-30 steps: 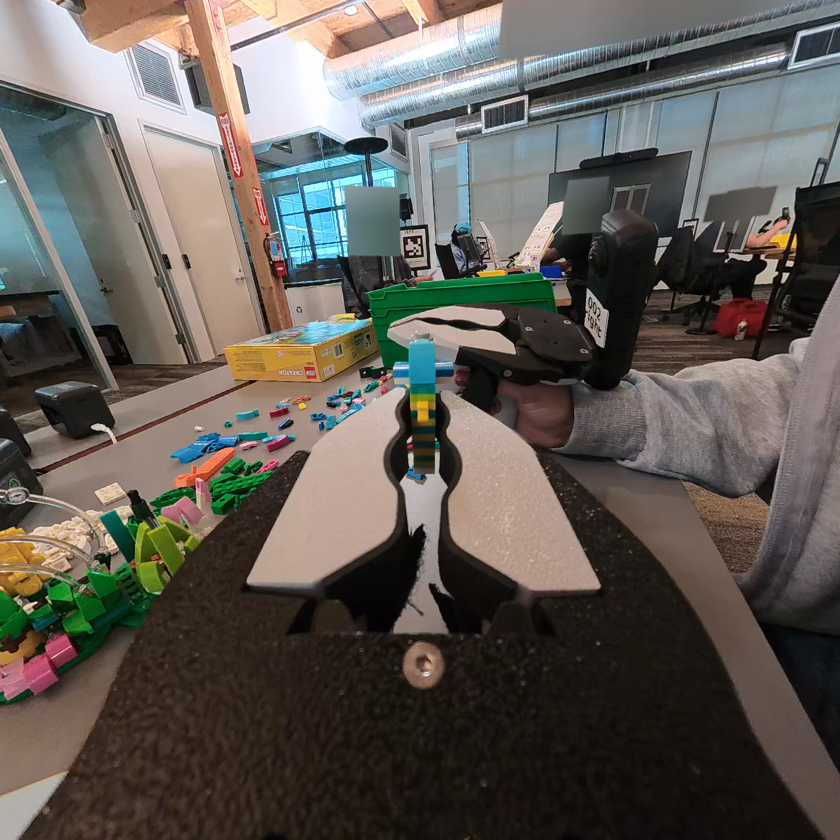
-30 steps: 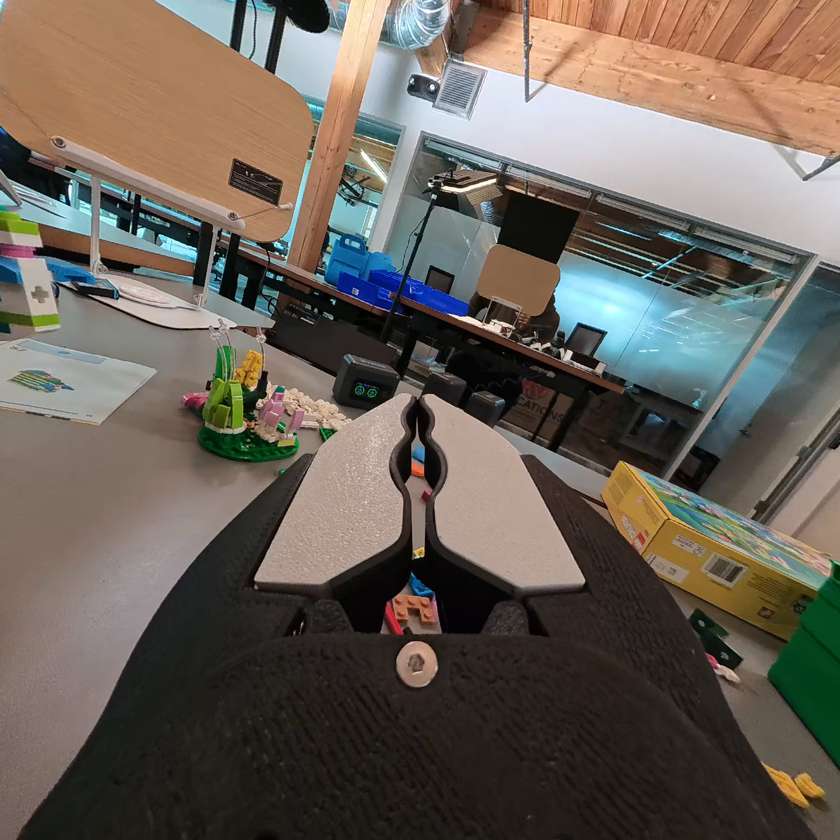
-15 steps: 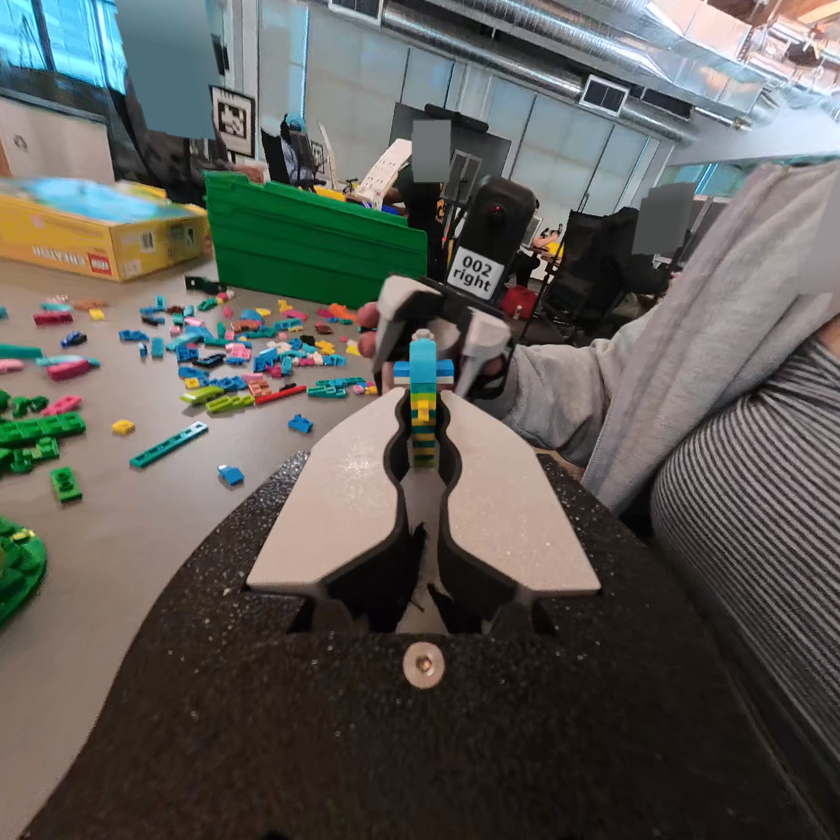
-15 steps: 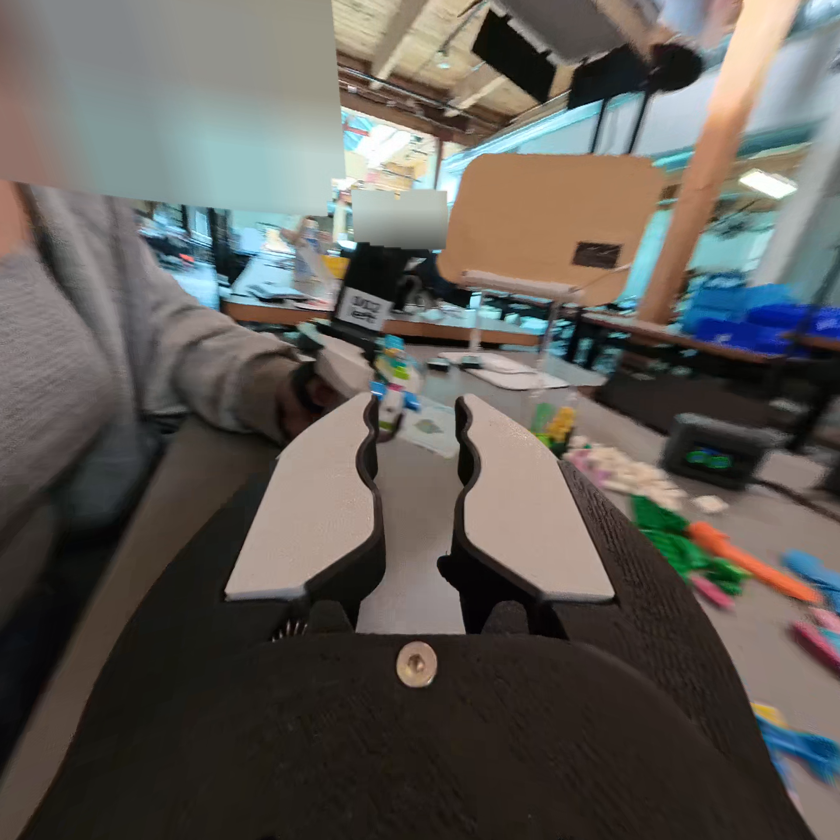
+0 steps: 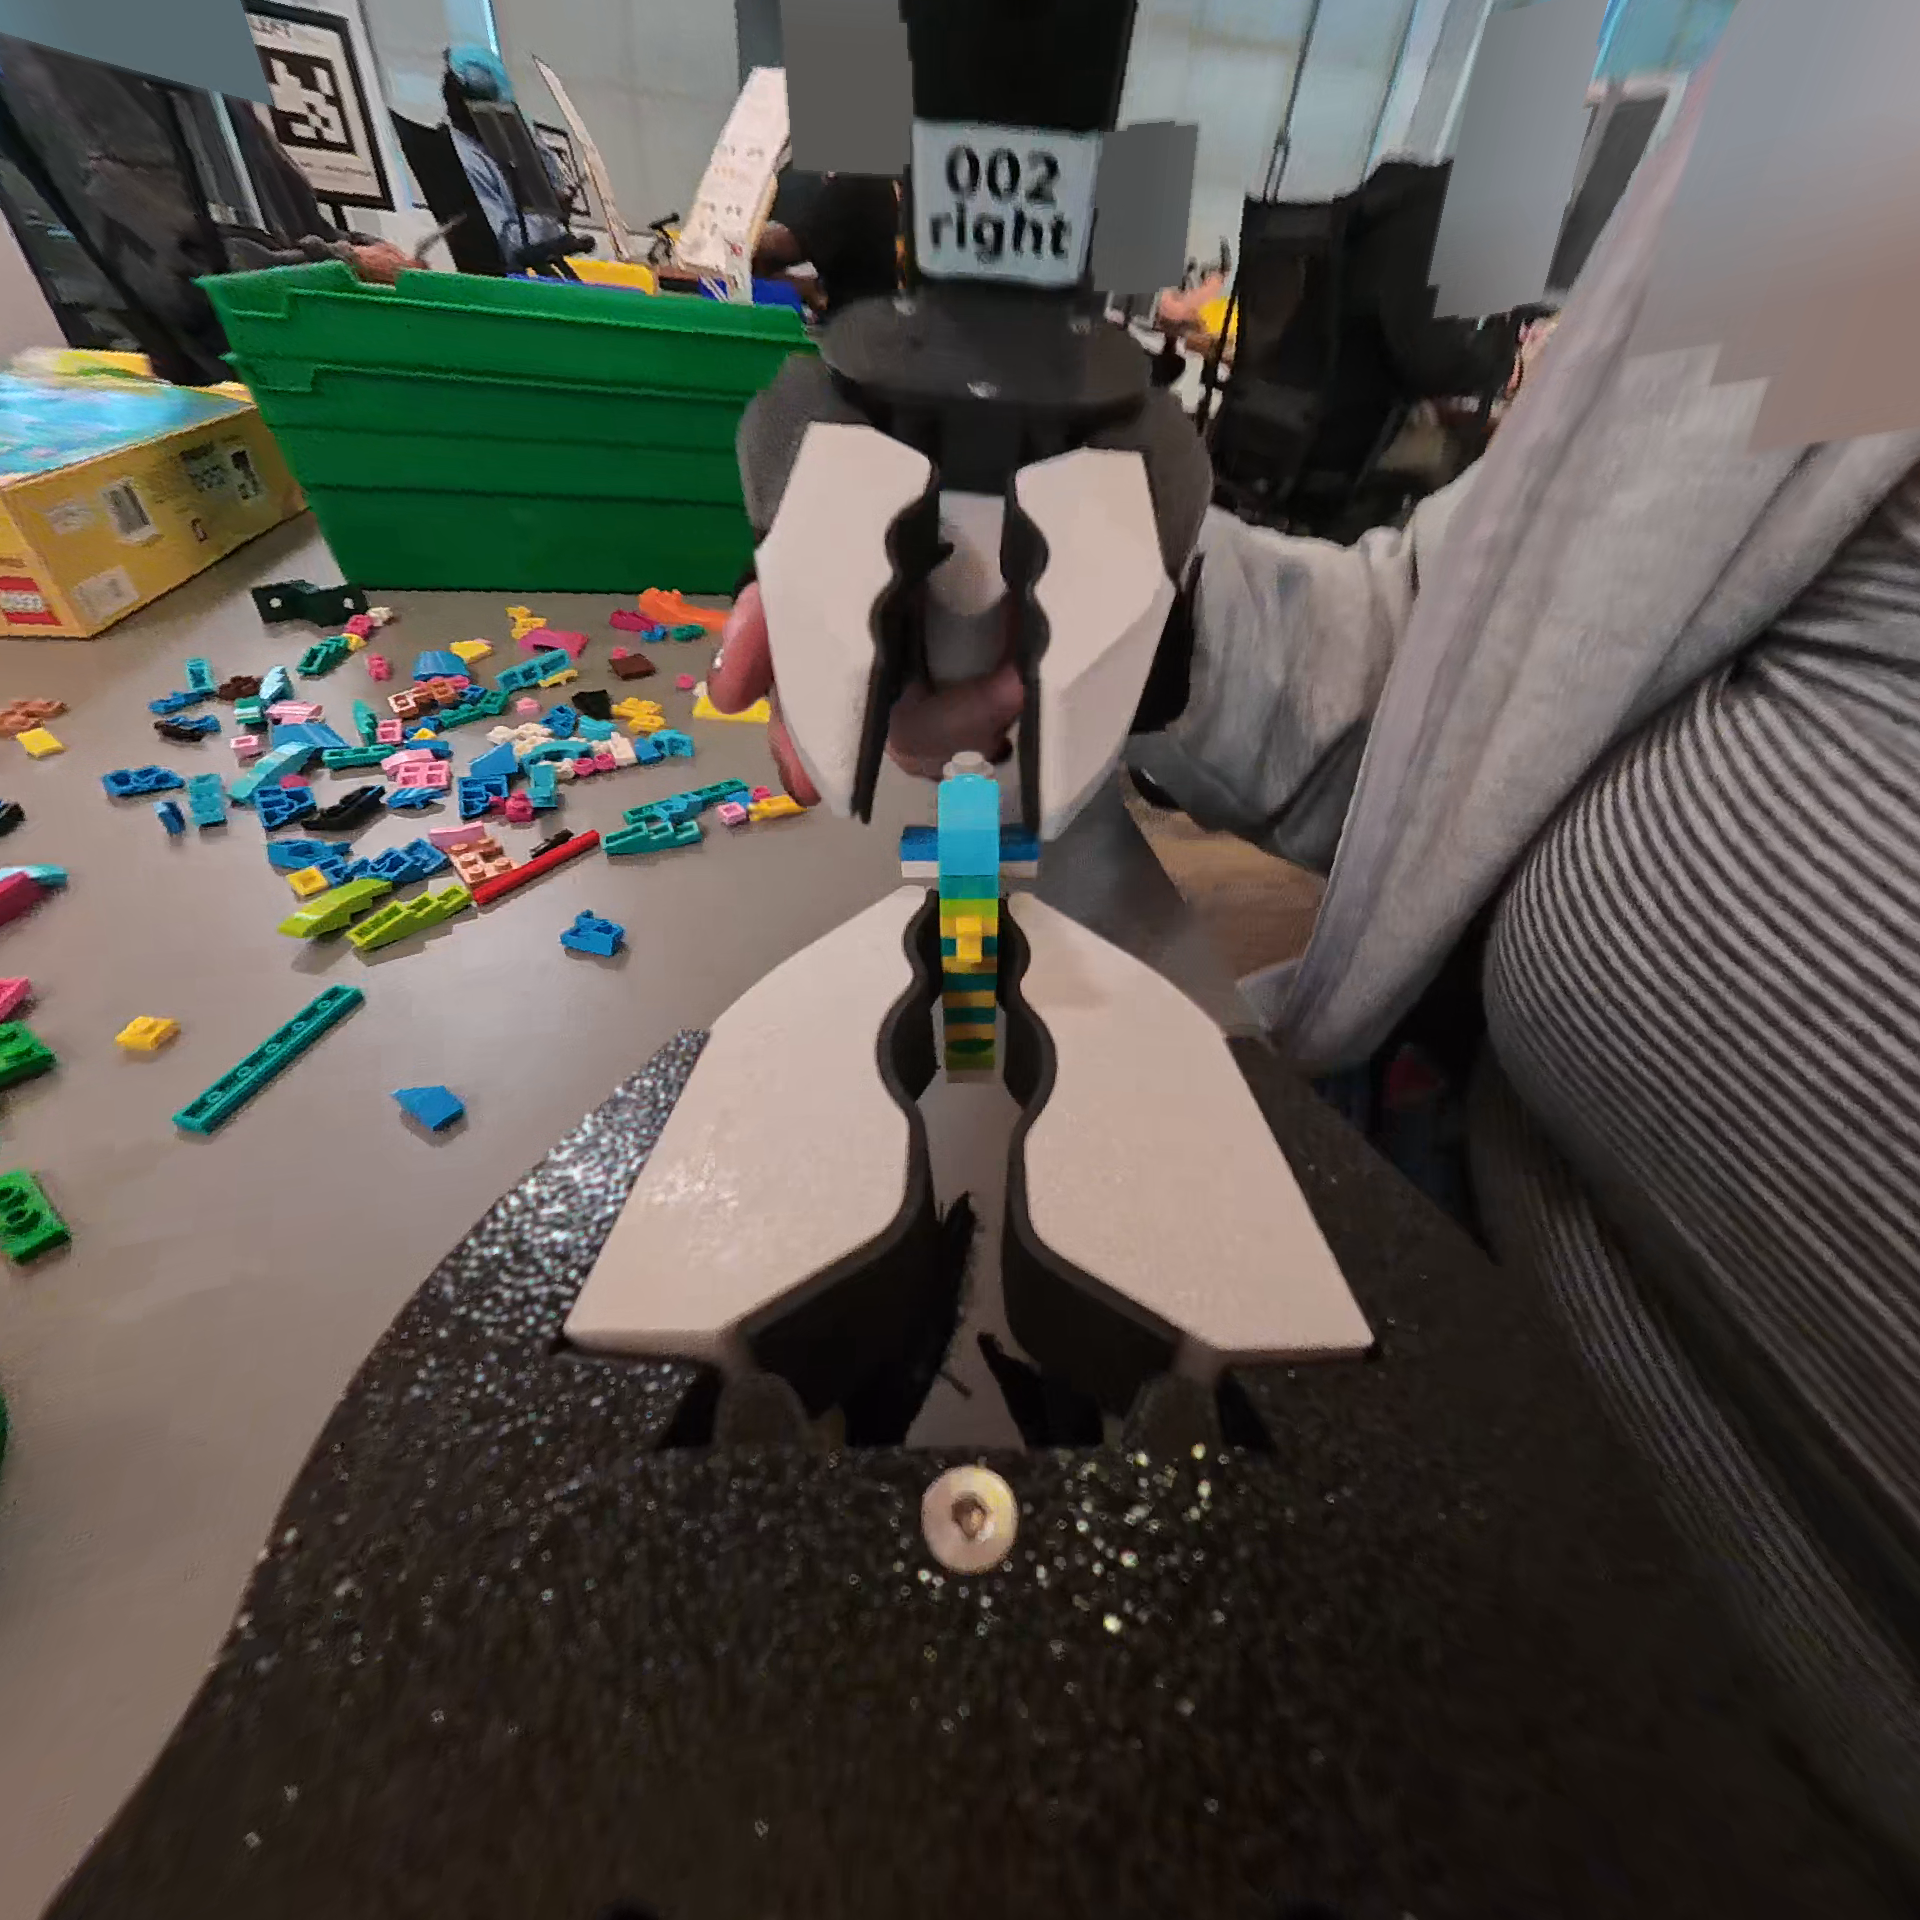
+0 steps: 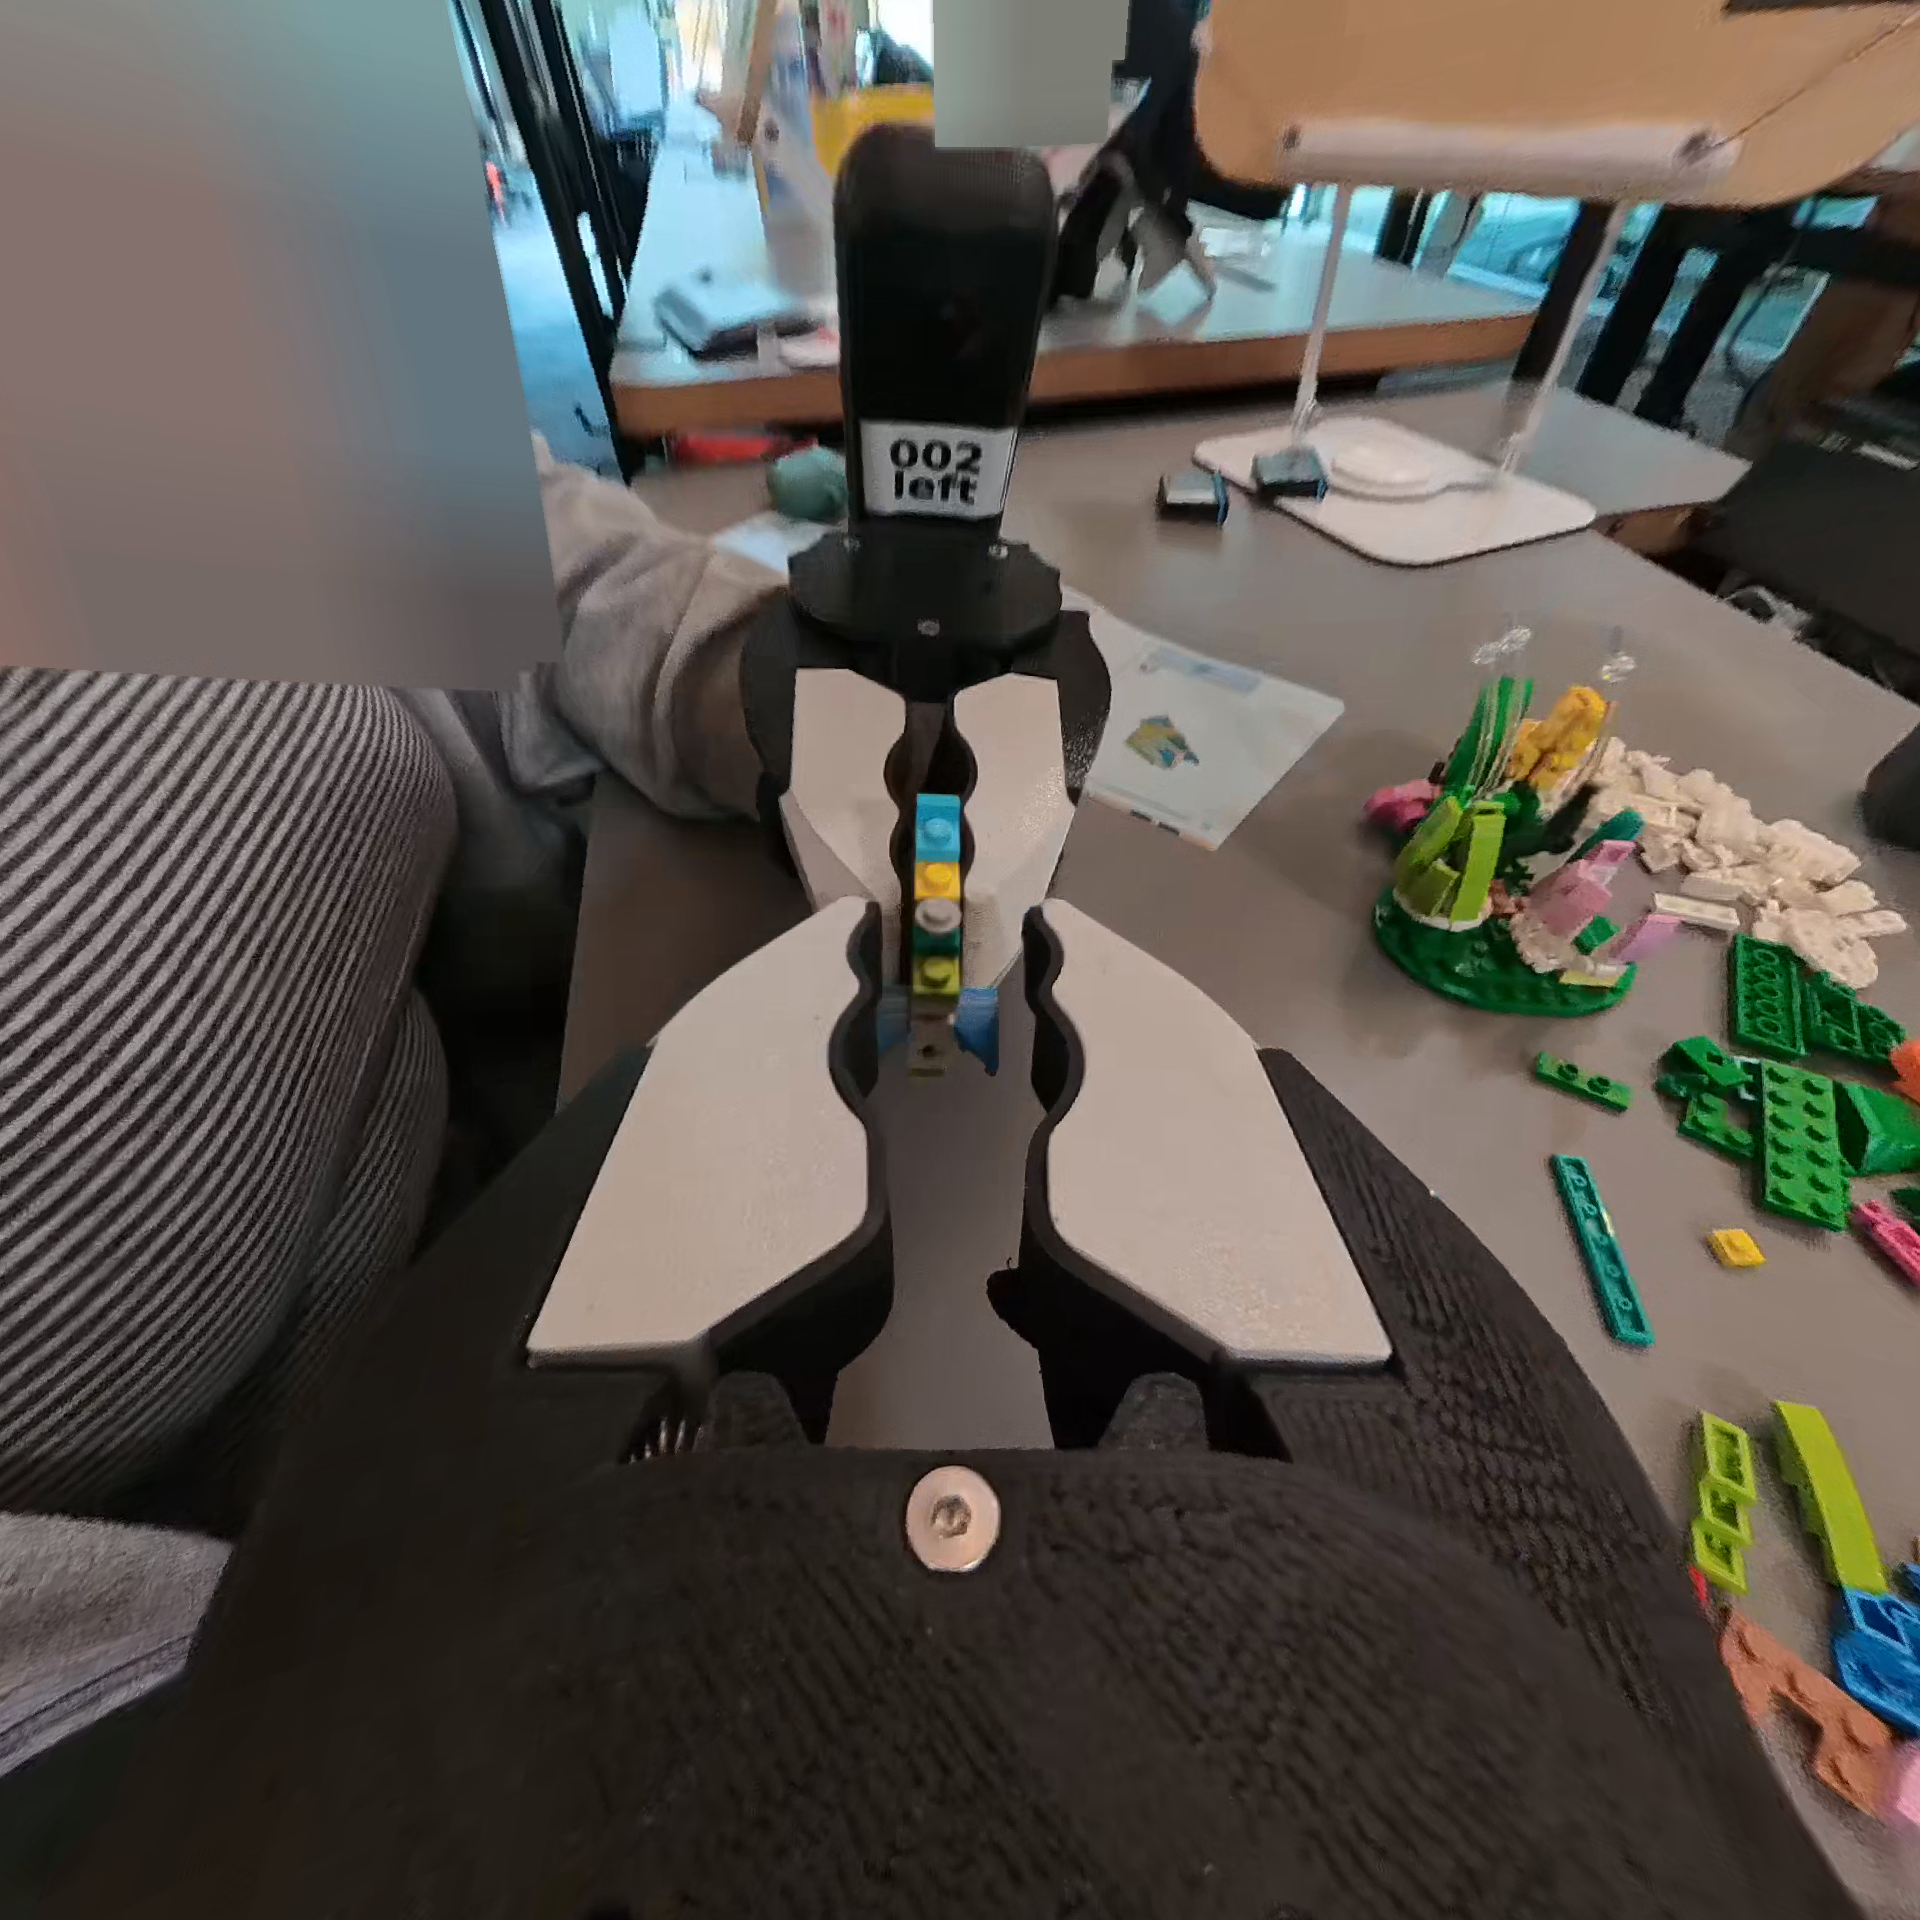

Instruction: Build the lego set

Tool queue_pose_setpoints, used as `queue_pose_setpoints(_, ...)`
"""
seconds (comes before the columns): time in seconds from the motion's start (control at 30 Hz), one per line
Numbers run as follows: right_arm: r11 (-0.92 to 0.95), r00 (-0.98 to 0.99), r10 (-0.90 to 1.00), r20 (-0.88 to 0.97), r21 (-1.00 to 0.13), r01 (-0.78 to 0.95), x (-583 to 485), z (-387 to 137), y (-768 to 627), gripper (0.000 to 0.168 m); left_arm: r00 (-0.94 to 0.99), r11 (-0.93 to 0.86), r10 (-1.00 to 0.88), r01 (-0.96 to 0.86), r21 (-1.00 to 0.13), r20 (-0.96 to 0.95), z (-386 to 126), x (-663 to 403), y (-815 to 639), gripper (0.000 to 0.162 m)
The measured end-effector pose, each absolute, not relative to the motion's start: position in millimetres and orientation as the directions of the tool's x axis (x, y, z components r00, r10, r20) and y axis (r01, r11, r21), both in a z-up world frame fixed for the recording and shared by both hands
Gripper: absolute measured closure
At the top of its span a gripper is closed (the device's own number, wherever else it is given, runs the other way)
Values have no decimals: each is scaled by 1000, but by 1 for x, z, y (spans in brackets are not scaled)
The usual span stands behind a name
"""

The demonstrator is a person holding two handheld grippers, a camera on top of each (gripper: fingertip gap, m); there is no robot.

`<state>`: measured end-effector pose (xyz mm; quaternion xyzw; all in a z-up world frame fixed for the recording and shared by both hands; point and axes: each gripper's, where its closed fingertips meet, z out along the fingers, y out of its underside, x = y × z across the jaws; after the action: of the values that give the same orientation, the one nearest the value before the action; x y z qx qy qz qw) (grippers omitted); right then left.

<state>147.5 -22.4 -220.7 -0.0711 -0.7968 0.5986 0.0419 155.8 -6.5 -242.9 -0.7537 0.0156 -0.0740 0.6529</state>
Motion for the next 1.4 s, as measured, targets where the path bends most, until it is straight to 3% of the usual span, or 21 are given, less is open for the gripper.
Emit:
queue_pose_setpoints(0.27, 392, -983, 171, 60, -920, 13, 150, -231, -22, 161, 993, -151, -83, 74, -986, 88, -244, 152, -5, 152)
queue_pose_setpoints(0.4, 417, -965, 263, 22, -904, 93, 129, -241, -3, 162, 987, -88, 56, 158, -984, 153, -238, 128, -9, 112)
queue_pose_setpoints(0.43, 435, -956, 294, -1, -890, 135, 122, -247, 5, 162, 980, -60, 97, 180, -982, 173, -236, 120, -11, 108)
queue_pose_setpoints(0.6, 542, -920, 392, -23, -802, 251, 101, -284, 30, 162, 936, 111, 263, 211, -971, 234, -222, 90, -30, 114)
queue_pose_setpoints(0.87, 554, -918, 395, -32, -789, 266, 97, -296, 34, 162, 931, 114, 291, 194, -974, 220, -222, 87, -31, 116)
queue_pose_setpoints(1.23, 550, -919, 393, -24, -795, 256, 96, -293, 37, 144, 929, 117, 292, 202, -973, 228, -222, 86, -32, 117)
queue_pose_setpoints(1.4, 483, -833, 534, 146, -861, 158, 72, -251, 61, 135, 918, 117, 337, 182, -976, 211, -222, 83, -34, 113)
